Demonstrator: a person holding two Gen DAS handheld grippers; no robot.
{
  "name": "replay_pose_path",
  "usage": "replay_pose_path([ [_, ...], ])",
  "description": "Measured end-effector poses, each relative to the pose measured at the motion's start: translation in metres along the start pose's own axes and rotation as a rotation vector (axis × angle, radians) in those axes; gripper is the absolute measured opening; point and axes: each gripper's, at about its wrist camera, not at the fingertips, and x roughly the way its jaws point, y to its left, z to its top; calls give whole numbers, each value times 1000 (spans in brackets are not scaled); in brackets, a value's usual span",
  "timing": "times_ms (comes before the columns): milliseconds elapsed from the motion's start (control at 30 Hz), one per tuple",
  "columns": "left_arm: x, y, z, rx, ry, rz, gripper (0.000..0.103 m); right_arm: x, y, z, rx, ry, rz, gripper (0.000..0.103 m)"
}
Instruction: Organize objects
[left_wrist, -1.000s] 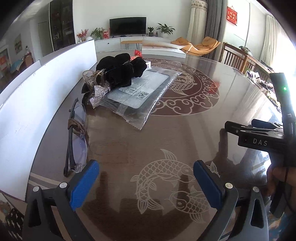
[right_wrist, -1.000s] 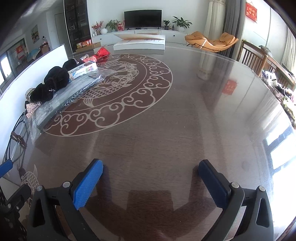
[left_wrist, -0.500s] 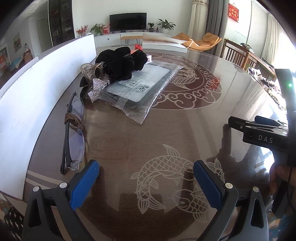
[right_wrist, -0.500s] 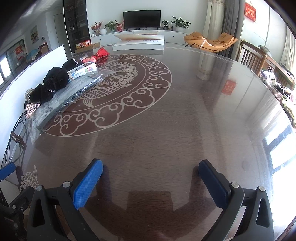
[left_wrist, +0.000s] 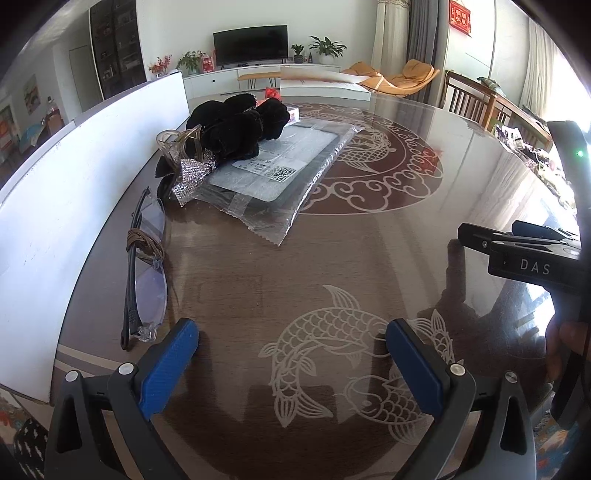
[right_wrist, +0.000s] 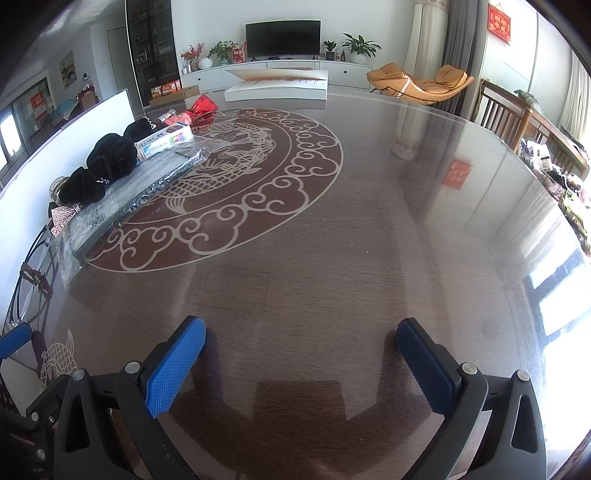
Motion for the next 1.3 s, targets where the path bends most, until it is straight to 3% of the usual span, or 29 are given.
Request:
replay_pose_path([
  [1033,-2,1,-1,6,-3,-3,103,1,0,-1,0,-1,0,103],
  [1300,-17,18,-20,-24,-15,16,103,0,-2,-1,5,0,-2,103],
])
